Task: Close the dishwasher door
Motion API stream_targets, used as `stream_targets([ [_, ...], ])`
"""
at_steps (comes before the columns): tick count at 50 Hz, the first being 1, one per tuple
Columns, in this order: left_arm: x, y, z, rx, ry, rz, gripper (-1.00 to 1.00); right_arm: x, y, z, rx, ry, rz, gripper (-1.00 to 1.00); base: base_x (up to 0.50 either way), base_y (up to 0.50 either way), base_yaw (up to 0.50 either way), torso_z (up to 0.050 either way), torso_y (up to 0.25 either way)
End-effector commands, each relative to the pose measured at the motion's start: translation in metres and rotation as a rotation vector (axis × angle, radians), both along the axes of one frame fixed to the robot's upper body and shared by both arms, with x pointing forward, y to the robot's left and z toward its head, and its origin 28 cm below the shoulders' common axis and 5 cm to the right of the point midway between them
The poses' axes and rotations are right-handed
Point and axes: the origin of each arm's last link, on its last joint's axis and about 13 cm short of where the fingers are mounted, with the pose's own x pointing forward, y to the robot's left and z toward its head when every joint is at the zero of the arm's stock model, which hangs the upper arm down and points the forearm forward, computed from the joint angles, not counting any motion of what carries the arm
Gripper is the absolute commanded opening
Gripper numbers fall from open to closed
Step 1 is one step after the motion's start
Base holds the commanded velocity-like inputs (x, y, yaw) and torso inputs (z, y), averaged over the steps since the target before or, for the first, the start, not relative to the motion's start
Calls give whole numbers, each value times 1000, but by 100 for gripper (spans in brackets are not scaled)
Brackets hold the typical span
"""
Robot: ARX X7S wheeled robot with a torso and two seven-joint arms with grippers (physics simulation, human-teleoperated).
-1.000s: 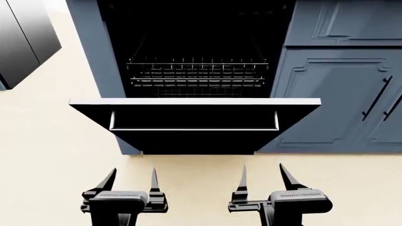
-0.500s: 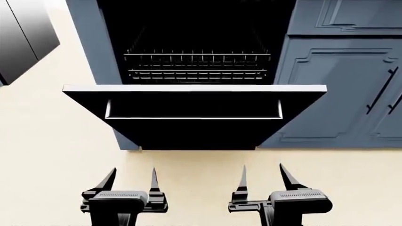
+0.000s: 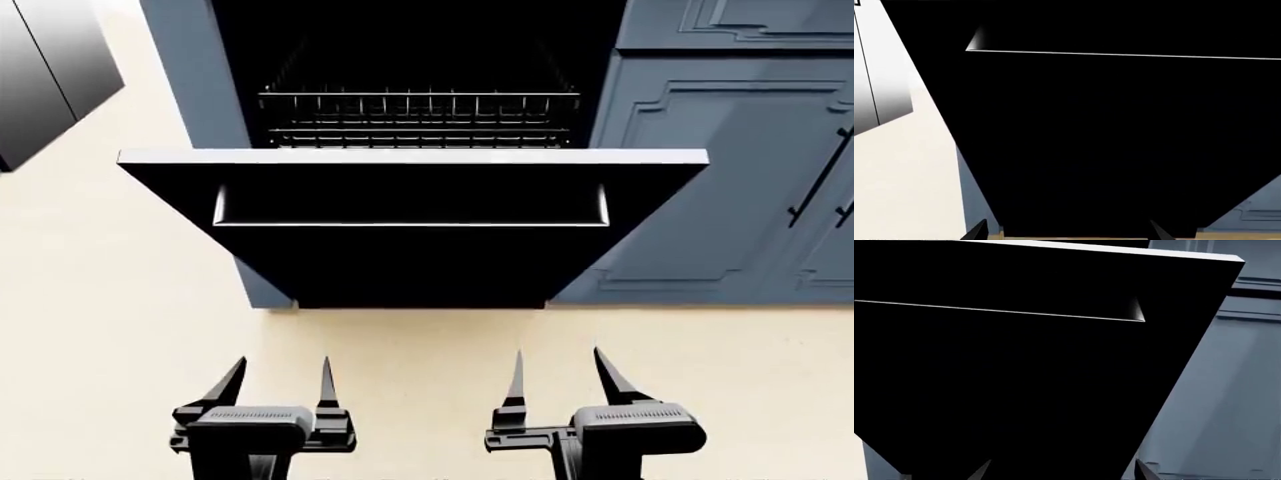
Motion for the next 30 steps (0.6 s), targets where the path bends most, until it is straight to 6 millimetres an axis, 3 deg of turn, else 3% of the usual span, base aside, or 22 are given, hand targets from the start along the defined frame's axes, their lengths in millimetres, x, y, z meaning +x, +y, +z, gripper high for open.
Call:
stream_targets([
  [1,0,0,0,2,0,0,100,0,0,0,-2,0,0,100,0,0,0,-50,0],
  [30,-1,0,0,2,-1,-1,100,0,0,0,-6,-4,-1,100,0,0,0,-50,0],
])
